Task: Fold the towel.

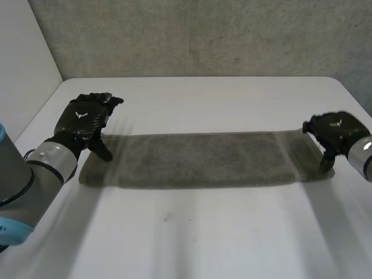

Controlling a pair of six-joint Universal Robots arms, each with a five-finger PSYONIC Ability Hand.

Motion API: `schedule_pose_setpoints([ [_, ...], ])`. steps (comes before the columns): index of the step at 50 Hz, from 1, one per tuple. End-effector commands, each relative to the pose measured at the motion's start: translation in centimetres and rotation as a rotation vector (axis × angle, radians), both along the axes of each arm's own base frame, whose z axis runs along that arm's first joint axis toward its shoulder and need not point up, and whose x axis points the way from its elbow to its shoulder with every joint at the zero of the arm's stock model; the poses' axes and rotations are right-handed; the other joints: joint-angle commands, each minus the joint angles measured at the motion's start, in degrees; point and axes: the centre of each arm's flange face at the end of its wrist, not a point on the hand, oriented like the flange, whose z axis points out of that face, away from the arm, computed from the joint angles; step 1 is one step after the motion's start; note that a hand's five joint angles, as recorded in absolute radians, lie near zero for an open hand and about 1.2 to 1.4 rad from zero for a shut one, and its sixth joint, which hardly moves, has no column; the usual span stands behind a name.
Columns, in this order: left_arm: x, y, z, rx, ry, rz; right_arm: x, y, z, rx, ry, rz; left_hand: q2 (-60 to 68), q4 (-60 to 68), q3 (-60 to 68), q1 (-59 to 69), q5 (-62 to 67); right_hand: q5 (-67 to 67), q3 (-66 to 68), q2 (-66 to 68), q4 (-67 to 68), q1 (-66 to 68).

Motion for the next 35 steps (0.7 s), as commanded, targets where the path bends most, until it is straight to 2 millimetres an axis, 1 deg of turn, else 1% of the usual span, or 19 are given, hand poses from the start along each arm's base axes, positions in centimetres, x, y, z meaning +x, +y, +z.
schedule_pose_setpoints([
  [1,-0.1,1.1,0.0,-0.017,0.042,-0.007,-0.6,0.4,-3.1,0.066,-0.013,0.012,0.43,0.43,0.35,-0.1,-1.74,1.18,2.67,3.04,2.44,2.17],
  [3,-0.3,1.3,-0.1,-0.014,0.041,-0.014,-0.9,-0.3,-5.3,0.066,-0.008,0.012,0.43,0.43,0.35,-0.1,-1.74,5.85,7.35,7.71,7.12,6.85],
  [4,-0.4,1.5,-0.3,-0.011,0.041,-0.021,-0.9,-0.3,-5.3,0.066,-0.008,0.012,0.43,0.43,0.35,-0.1,-1.74,5.88,7.38,7.75,7.15,6.88],
  [7,-0.5,1.6,-0.4,-0.007,0.038,-0.026,-1.1,-1.5,-6.8,0.021,-0.004,0.01,0.43,0.43,0.35,-0.1,-1.74,14.93,16.43,16.79,16.2,15.93],
  [8,-0.5,1.6,-0.4,-0.007,0.038,-0.026,-1.1,-1.5,-6.8,0.021,-0.004,0.01,0.43,0.43,0.35,-0.1,-1.74,14.97,16.46,16.83,16.23,15.96],
  [9,-0.5,1.6,-0.5,-0.004,0.037,-0.026,-1.5,-2.1,-7.1,0.006,-0.005,0.0,0.43,0.43,0.35,-0.1,-1.74,23.96,25.46,25.82,25.23,24.96],
  [10,-0.5,1.6,-0.6,-0.001,0.037,-0.026,-1.5,-2.1,-7.1,0.006,-0.005,0.0,0.43,0.43,0.35,-0.1,-1.74,24.05,25.55,25.91,25.32,25.05],
  [12,-0.6,1.7,-0.7,0.0,0.036,-0.027,-2.5,-3.3,-7.3,-0.029,-0.004,-0.029,0.43,0.43,0.35,-0.1,-1.74,51.0,52.5,52.86,52.27,52.0],
  [13,-0.6,1.7,-0.7,0.0,0.036,-0.027,-2.5,-3.3,-7.3,-0.029,-0.004,-0.029,0.43,0.43,0.35,-0.1,-1.74,51.13,52.63,52.99,52.4,52.13],
  [14,-0.6,1.7,-0.7,0.002,0.036,-0.029,-3.0,-3.9,-7.4,-0.035,-0.001,-0.047,0.43,0.43,0.35,-0.1,-1.74,56.3,57.79,58.16,57.56,57.29],
  [17,-0.6,1.7,-0.7,-0.001,0.037,-0.029,-3.4,-4.4,-7.5,-0.032,0.002,-0.063,0.43,0.43,0.35,-0.1,-1.74,58.81,60.31,60.67,60.08,59.81],
  [19,-0.5,1.6,-0.7,-0.004,0.038,-0.027,-5.2,-5.3,-7.4,-0.02,0.003,-0.112,0.43,0.43,0.35,-0.1,-1.74,58.81,60.31,60.67,60.08,59.81],
  [20,-0.5,1.6,-0.7,-0.004,0.038,-0.027,-5.2,-5.3,-7.4,-0.019,0.003,-0.112,0.43,0.43,0.35,-0.1,-1.74,58.81,60.31,60.67,60.08,59.81],
  [24,-0.6,1.6,-0.7,-0.004,0.039,-0.029,-8.8,-5.9,-6.6,0.005,0.032,-0.196,0.43,0.43,0.35,-0.1,-1.74,58.81,60.31,60.67,60.08,59.81],
  [27,-0.6,1.7,-0.8,0.001,0.041,-0.027,-9.4,-6.0,-6.2,-0.004,0.05,-0.204,0.43,0.43,0.35,-0.1,-1.74,58.81,60.31,60.67,60.08,59.81],
  [29,-0.6,1.7,-0.8,0.001,0.042,-0.027,-11.0,-6.3,-5.0,-0.034,0.077,-0.234,0.43,0.43,0.35,-0.1,-1.74,58.81,60.31,60.67,60.08,59.81],
  [30,-0.6,1.7,-0.8,0.001,0.042,-0.027,-11.0,-6.3,-5.0,-0.035,0.077,-0.234,0.43,0.43,0.35,-0.1,-1.74,58.81,60.31,60.67,60.08,59.81],
  [32,-0.5,1.7,-0.7,0.0,0.043,-0.027,-13.6,-7.0,-3.4,-0.075,0.105,-0.287,0.43,0.43,0.35,-0.1,-1.74,58.81,60.31,60.67,60.08,59.81],
  [35,-0.5,1.7,-0.5,-0.006,0.044,-0.027,-14.1,-7.2,-2.5,-0.086,0.127,-0.296,0.43,0.43,0.35,-0.1,-1.74,58.81,60.31,60.67,60.08,59.81],
])
